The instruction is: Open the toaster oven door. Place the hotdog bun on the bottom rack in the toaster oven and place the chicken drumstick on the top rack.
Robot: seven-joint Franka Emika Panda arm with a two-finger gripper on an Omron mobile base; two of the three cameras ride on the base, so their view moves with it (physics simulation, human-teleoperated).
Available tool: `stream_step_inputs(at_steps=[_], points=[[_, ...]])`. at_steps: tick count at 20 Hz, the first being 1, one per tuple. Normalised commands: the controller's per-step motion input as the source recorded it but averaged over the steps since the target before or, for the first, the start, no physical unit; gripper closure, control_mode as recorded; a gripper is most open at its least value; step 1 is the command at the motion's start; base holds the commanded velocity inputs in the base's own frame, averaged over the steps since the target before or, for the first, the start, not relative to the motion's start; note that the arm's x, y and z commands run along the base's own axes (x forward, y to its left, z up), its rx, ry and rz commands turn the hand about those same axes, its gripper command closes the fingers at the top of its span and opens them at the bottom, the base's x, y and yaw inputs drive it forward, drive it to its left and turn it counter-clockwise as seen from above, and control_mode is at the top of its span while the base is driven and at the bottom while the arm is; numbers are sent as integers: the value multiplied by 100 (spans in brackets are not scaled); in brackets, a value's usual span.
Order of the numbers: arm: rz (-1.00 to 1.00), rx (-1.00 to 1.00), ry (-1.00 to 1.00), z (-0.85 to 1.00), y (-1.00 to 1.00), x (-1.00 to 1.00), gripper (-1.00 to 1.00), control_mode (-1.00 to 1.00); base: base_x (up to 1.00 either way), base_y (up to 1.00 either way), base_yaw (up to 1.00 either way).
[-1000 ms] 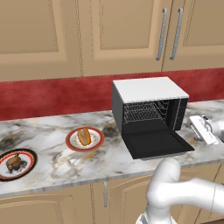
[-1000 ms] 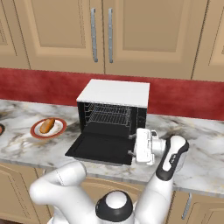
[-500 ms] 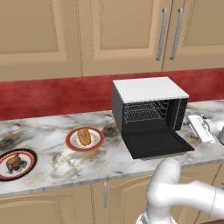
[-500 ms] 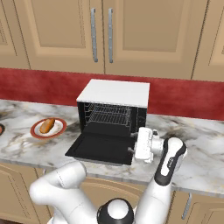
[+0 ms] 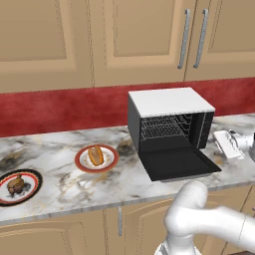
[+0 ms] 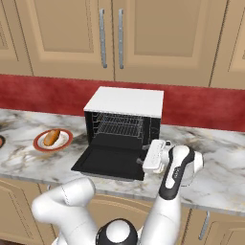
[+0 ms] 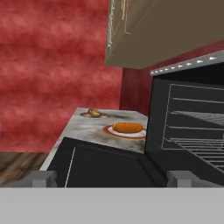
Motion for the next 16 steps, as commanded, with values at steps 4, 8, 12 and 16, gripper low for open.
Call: stream_step_inputs(at_steps=[4,8,12,16], points=[[-7,-15,10,1,23,0,-100,-100,0,0,0],[-5,-8,2,3,24,-5,-100,-100,0,0,0],[-10,-4,0,9,27,-4,-100,-100,0,0,0],[-17,-4,1,10,21,-6,-100,-100,0,0,0]])
